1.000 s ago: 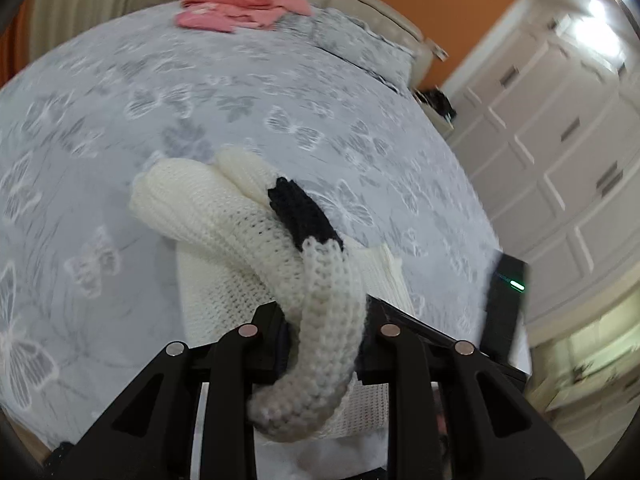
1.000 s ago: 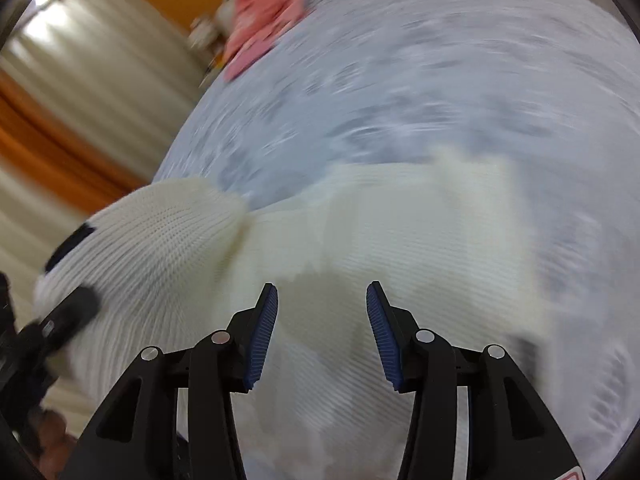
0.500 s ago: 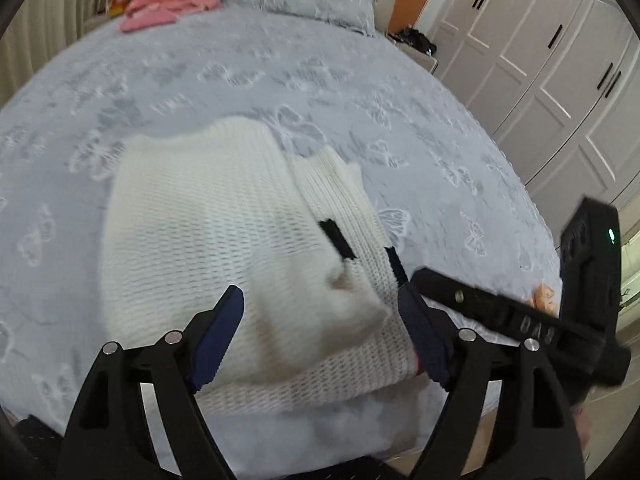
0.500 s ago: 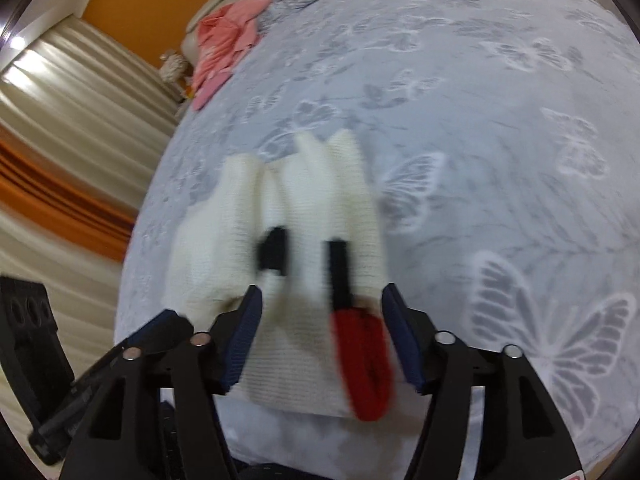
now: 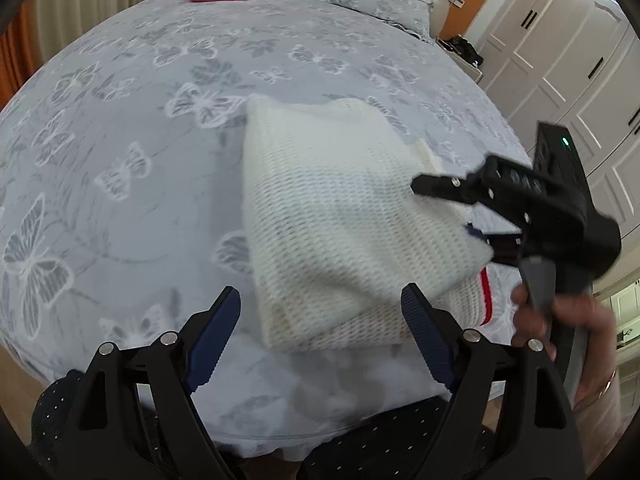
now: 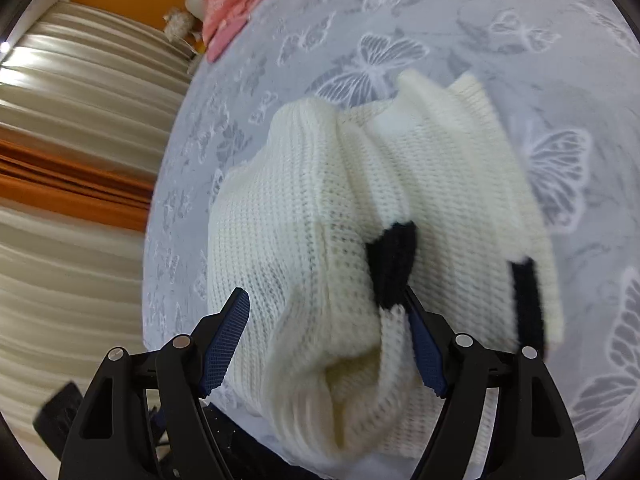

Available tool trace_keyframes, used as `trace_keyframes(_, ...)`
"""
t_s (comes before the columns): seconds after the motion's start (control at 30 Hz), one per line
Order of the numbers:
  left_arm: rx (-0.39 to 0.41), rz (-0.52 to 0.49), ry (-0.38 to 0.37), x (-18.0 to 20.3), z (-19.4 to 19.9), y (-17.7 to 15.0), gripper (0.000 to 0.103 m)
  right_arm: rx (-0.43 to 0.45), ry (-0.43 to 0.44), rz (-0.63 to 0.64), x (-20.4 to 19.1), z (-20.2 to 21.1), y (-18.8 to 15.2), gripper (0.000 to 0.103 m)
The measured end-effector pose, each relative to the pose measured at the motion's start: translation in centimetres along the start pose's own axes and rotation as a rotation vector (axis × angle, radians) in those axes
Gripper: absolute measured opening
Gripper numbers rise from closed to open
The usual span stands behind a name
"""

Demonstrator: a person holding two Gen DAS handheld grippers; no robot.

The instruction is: Fold small clothes

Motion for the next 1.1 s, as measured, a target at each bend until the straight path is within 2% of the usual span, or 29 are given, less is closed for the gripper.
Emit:
trace_keyframes(0.03,0.001,0.007,-0.005,-0.3,0.2,-0.2,0.08,-0.01,-0.005,-0.007,-0.3,-0.4,0.1,0.07)
trace_keyframes(0.07,0.002,0.01,-0.008,-0.4,0.3,-0.3,0.08,-0.016,0.001,-0.005,-0.7,-0.8,0.1,0.036)
trace_keyframes(0.1,0.003,0.012,-0.009,-0.5,0.4,-0.4,0.08,-0.019,0.005,0.002,-1.1,-0.9,0.1,0.025)
trace_keyframes(0.13,0.004,0.013,-0.012,-0.6,0.5,-0.4,0.08,-0.019,0.024,0.002,-1.5,-0.5,0.1,0.025)
trace_keyframes(0.23,0.01,0.015,-0.026,-0.8,0.9,-0.6,0.08,0.084,0.123,0.02,-2.9,3.9,-0.2,0.024)
trace_keyframes(0.3,0.013,0.007,-0.049,-0.7,1.0,-0.6,0.081,0.153,0.154,0.015,-1.7,7.2,-1.1,0.024)
trace_keyframes(0.33,0.013,0.007,-0.056,-0.7,1.0,-0.6,0.082,0.173,0.137,0.01,-0.8,7.6,-1.3,0.024)
trace_keyframes(0.37,0.012,0.011,-0.068,-0.6,0.8,-0.7,0.082,0.186,0.069,0.004,1.1,7.4,-1.6,0.024)
trace_keyframes(0.4,0.005,0.018,-0.08,-0.5,0.4,-0.8,0.082,0.174,-0.015,-0.018,3.6,6.1,-1.7,0.024)
trace_keyframes(0.47,-0.011,0.033,-0.098,-0.2,-0.3,-0.8,0.082,0.142,-0.084,-0.069,7.0,4.1,-2.0,0.024)
trace_keyframes(0.53,-0.022,0.045,-0.108,0.1,-0.8,-0.7,0.082,0.152,-0.017,-0.09,8.2,4.0,-2.3,0.024)
trace_keyframes(0.6,-0.027,0.042,-0.103,0.4,-1.0,-0.5,0.082,0.158,-0.006,-0.094,8.0,4.2,-2.3,0.027)
trace_keyframes(0.7,-0.028,0.011,-0.084,0.8,-1.3,0.0,0.082,0.162,-0.043,-0.044,6.5,4.6,-2.0,0.035)
trace_keyframes(0.73,-0.029,-0.004,-0.076,1.0,-1.4,0.3,0.082,0.177,-0.059,-0.01,5.6,5.0,-1.6,0.041)
trace_keyframes(0.77,-0.026,-0.011,-0.072,1.1,-1.5,0.6,0.082,0.19,-0.064,0.008,4.9,5.1,-1.3,0.055)
trace_keyframes(0.83,-0.023,-0.017,-0.066,1.2,-1.8,1.1,0.082,0.187,-0.068,0.03,4.1,4.6,-0.6,0.065)
trace_keyframes(0.87,-0.025,-0.013,-0.066,1.3,-2.0,1.3,0.083,0.154,-0.066,0.03,4.1,3.7,-0.1,0.063)
trace_keyframes(0.9,-0.028,-0.007,-0.068,1.4,-2.2,1.4,0.083,0.137,-0.064,0.024,4.1,3.1,0.3,0.056)
trace_keyframes(0.93,-0.032,0.001,-0.073,1.5,-2.3,1.6,0.083,0.133,-0.054,0.026,4.4,3.1,0.5,0.023)
trace_keyframes(0.97,-0.032,0.003,-0.076,1.7,-2.3,1.7,0.083,0.141,-0.033,0.03,4.2,3.5,0.6,0.023)
trace_keyframes(1.03,-0.026,-0.006,-0.076,1.8,-2.2,1.9,0.085,0.214,0.013,0.041,3.9,5.8,0.5,0.022)
trace_keyframes(1.1,-0.021,-0.031,-0.061,2.0,-2.5,2.0,0.086,0.271,-0.003,0.049,4.7,7.0,0.5,0.022)
Point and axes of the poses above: each gripper's, at about its wrist camera, not at the fingertips, and z roughly against the way its jaws point, x to its right, y to its top, the point moved 3 cm from there along -z, roughly the way its jaws point, and after that the axes turned 15 degrees about -z, right-handed, at the moved point
